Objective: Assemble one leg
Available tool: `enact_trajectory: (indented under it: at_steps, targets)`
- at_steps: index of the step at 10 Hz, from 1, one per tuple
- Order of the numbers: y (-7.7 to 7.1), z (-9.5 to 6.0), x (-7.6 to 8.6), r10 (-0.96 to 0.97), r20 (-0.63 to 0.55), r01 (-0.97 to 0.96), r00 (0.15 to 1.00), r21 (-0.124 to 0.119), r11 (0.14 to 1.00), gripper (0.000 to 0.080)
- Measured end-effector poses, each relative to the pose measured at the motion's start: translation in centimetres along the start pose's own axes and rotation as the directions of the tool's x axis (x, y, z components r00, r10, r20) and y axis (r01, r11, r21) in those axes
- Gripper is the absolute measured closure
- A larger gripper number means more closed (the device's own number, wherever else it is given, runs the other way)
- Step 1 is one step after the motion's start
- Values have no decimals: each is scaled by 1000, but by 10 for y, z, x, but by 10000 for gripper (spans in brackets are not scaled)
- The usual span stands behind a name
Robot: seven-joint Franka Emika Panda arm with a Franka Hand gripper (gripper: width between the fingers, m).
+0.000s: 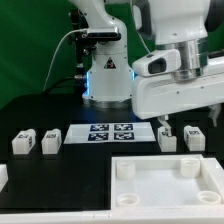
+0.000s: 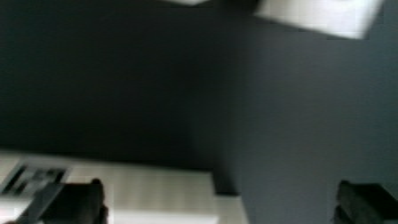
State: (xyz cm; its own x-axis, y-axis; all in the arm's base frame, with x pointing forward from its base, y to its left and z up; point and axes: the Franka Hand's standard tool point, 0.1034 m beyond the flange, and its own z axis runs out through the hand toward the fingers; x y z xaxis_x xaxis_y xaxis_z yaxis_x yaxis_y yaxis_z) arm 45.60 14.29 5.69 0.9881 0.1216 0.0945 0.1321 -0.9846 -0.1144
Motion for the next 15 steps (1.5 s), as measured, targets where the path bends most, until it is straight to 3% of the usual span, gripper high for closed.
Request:
enact_trajectory:
  at_steps: [2, 3, 6, 7, 8, 10, 11, 13, 14, 15]
  targets:
    - [-29, 3, -7, 214, 13, -214, 977, 10, 977, 150]
    - [-41, 4, -8, 199, 20, -199, 980, 11, 980, 150]
    - [-39, 4, -9, 173, 45, -173, 984, 7, 985, 150]
    - [-41, 7, -24, 175, 188, -174, 966, -20, 984, 150]
    - [-43, 9, -26, 169, 299, -167, 939, -34, 985, 150]
    - [-31, 16, -34, 149, 405, -150, 902, -30, 988, 150]
    - [-28, 11, -39, 141, 508, -146, 849, -31, 989, 150]
    - [-27, 12, -33, 130, 602, -146, 788, -21, 989, 150]
    - [-27, 10, -42, 123, 686, -146, 717, -25, 989, 150]
    - [-29, 13, -41, 132, 746, -158, 652, -36, 987, 150]
